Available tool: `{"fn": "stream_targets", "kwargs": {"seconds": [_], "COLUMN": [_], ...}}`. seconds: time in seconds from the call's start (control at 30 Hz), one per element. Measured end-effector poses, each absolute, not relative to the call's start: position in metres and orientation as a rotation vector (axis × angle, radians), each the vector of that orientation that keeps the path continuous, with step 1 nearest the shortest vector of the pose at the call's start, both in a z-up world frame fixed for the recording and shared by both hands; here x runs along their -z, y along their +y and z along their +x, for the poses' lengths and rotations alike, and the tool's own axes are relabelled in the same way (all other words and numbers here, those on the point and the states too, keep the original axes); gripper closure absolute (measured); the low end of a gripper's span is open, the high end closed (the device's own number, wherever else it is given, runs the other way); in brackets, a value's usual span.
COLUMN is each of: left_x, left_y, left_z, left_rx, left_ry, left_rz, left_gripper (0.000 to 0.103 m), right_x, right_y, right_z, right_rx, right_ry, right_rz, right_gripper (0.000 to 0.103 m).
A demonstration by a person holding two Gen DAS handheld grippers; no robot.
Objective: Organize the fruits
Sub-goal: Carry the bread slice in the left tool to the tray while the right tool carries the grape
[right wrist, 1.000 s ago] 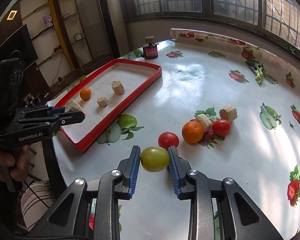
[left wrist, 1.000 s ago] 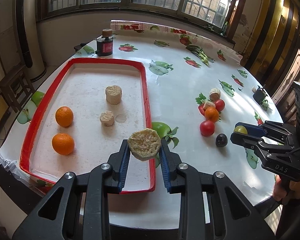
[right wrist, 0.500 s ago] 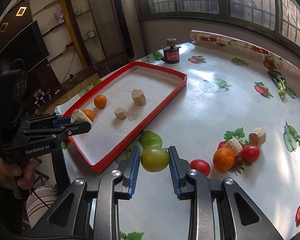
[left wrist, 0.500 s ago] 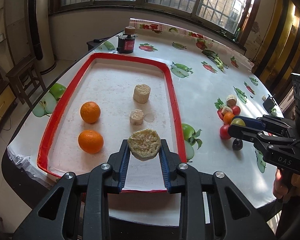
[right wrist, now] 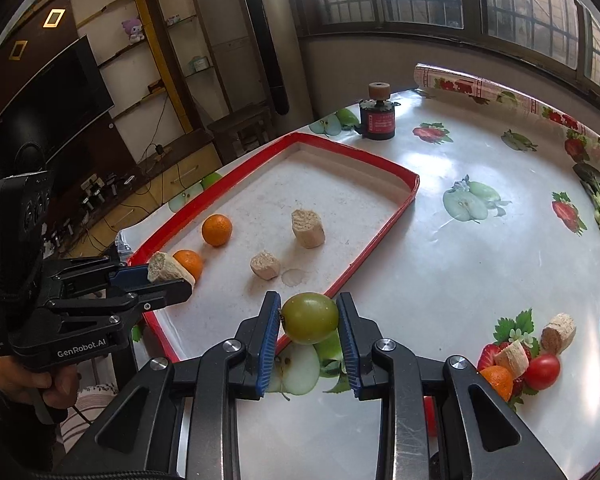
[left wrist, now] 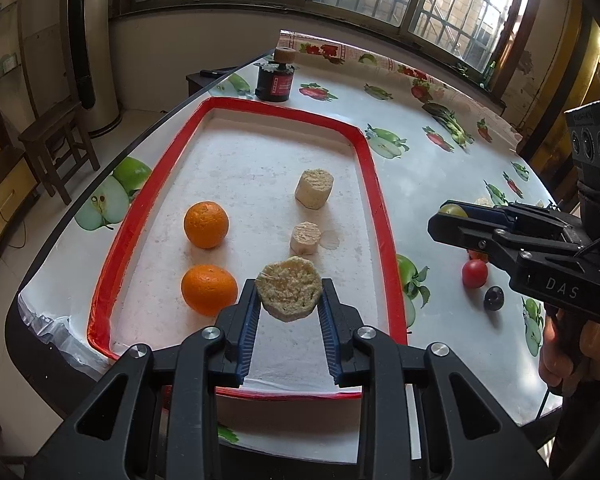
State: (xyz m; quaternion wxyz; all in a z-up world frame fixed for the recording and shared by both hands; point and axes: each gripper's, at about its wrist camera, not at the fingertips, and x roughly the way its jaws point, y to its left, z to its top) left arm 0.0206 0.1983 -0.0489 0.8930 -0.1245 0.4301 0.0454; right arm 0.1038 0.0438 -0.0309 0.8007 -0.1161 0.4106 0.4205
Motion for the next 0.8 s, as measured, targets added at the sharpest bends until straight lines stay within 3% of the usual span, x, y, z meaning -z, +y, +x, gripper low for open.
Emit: {"fn": "stream_targets", "kwargs": {"seconds": [0.8], "left_x": [0.06], "left_y": [0.258], "left_z": [0.128], "left_rx": [-0.194], "left_ry": [0.978], "left_rz": [-0.258], "left_gripper": [0.076], "right_x": [0.063], "right_y": [0.126], "right_z": [0.213], "right_rx": [-0.861], "right_ry": [0.959], "right_rz": [-0.234], "right_gripper": [0.074]}}
